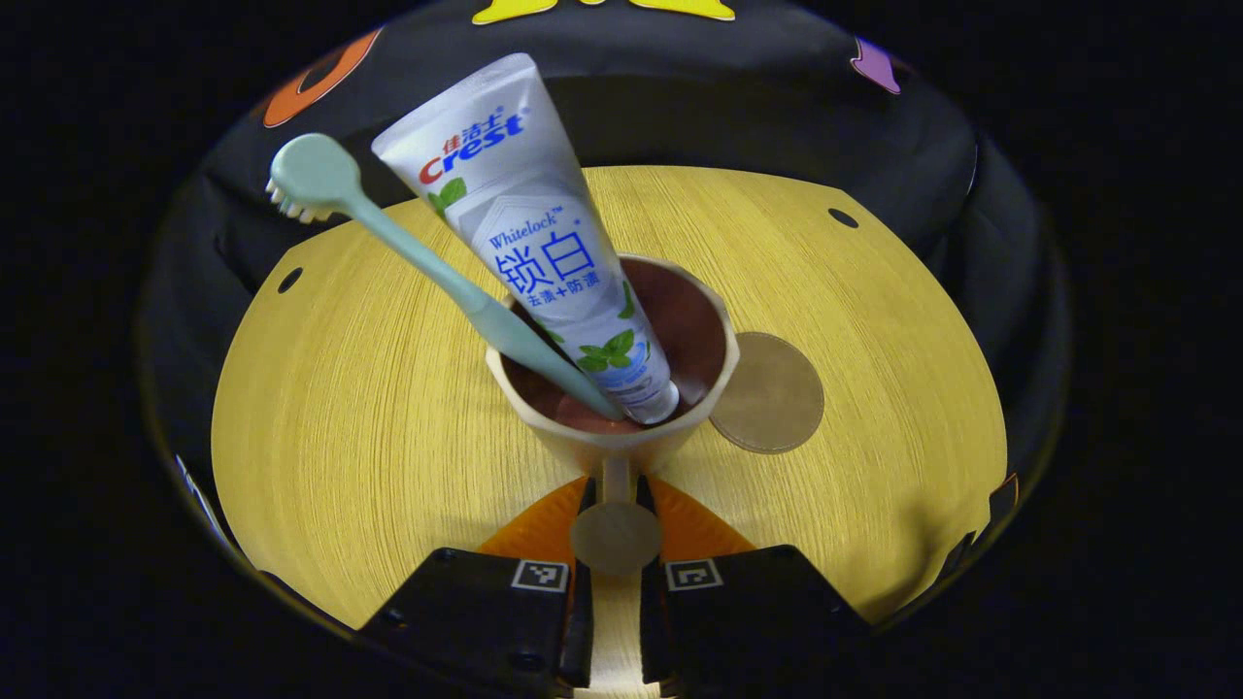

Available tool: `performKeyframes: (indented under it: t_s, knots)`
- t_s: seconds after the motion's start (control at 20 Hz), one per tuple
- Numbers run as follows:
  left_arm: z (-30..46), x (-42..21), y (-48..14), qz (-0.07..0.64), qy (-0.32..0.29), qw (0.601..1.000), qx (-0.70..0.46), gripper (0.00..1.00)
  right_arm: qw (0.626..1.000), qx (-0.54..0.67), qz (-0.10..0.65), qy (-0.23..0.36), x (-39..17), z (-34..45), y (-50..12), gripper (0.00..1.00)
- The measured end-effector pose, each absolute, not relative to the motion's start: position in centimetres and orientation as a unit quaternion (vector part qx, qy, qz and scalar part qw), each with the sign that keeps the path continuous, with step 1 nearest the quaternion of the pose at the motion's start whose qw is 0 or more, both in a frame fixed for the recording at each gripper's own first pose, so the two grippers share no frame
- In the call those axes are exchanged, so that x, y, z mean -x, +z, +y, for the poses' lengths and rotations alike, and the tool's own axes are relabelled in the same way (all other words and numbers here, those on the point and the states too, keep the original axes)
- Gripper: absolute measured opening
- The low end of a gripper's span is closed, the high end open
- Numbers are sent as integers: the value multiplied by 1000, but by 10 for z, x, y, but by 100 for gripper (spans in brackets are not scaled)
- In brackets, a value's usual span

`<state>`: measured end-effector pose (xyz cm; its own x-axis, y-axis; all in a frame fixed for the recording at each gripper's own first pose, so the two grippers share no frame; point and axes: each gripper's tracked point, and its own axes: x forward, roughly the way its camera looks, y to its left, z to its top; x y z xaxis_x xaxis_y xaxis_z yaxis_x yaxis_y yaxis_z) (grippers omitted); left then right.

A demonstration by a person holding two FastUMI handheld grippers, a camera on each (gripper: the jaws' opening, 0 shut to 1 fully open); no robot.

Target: Put the toothbrush and toothpaste on the desktop into the cup, then pick up the cup and place it on the coaster on the desktop.

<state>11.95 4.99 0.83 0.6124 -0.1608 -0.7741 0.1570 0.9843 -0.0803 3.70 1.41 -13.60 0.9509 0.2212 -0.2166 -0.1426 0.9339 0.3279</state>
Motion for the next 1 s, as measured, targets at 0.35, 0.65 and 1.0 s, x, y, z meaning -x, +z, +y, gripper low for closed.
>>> performKeyframes:
  t_s: [0.35, 0.65, 1.0]
  knots:
    - [-7, -188, 37, 405, -108, 907, -26, 22, 979, -141, 118, 93, -37, 16, -134, 96]
    - [1, -219, 39, 406, -103, 907, -45, 22, 977, -151, 120, 88, -38, 8, -137, 93]
    - [5, -218, 29, 434, -106, 893, -50, 27, 977, -148, 125, 92, -38, 14, -141, 96]
